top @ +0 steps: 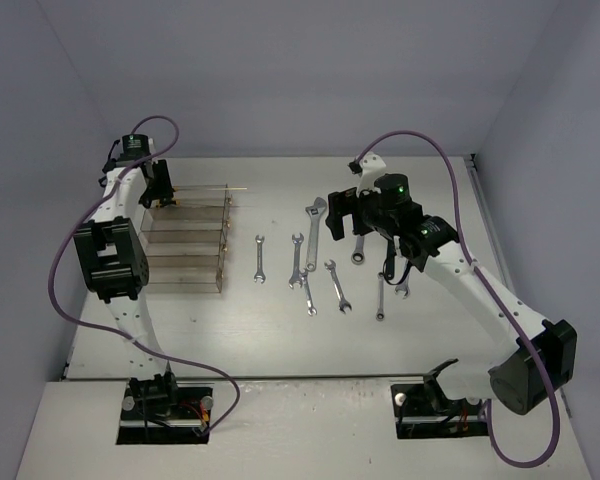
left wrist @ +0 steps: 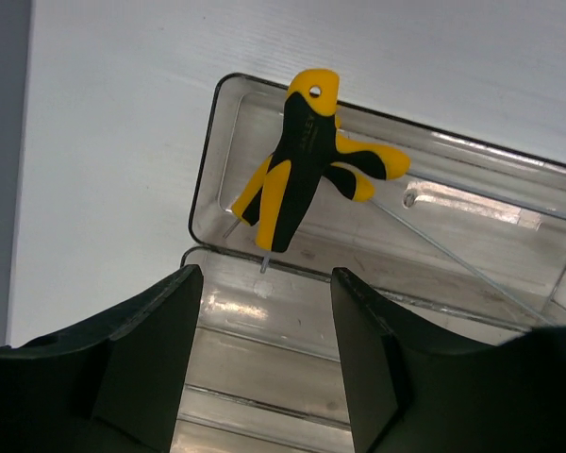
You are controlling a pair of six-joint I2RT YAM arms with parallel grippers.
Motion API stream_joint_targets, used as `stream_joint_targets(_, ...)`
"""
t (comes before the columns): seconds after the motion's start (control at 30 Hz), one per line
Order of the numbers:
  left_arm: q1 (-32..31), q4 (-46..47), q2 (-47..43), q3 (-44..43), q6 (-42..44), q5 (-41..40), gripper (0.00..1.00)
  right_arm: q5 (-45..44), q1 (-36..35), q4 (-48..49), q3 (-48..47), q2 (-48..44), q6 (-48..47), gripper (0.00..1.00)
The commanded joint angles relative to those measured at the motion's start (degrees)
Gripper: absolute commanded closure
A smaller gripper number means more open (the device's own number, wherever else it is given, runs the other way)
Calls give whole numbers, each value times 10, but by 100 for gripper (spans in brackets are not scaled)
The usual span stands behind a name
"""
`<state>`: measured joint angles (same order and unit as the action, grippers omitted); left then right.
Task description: Sort the tools into containers
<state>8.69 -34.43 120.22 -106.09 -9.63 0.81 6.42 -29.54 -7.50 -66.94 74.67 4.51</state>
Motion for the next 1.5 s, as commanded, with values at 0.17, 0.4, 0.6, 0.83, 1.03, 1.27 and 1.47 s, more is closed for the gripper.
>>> stream_joint_targets(0.17, 0, 8, 16, -54, 18, -8, 48, 9, 3, 34, -7, -2, 7, 2)
stream_joint_targets(0.4, -1, 9, 33, -75, 8, -8, 53, 15, 3, 34, -11, 6, 13, 2)
stream_joint_targets(0.6, -1, 9, 47, -90, 7, 9, 62, 17, 3, 34, -15, 15, 14, 2)
stream_joint_targets(0.83, 0, 8, 50, -88, 7, 9, 89, 18, 3, 35, -18, 27, 14, 2)
stream_joint_targets(1.03, 1, 7, 29, -75, 16, 9, 100, 20, 3, 35, -20, 33, 13, 2)
stream_joint_targets(1.27, 5, 2, -38, -33, 37, 30, 100, 21, 3, 35, -18, 32, 11, 2)
stream_joint_targets(1.47, 11, -28, -44, -36, 48, 55, 100, 25, 3, 35, -15, 33, 13, 2)
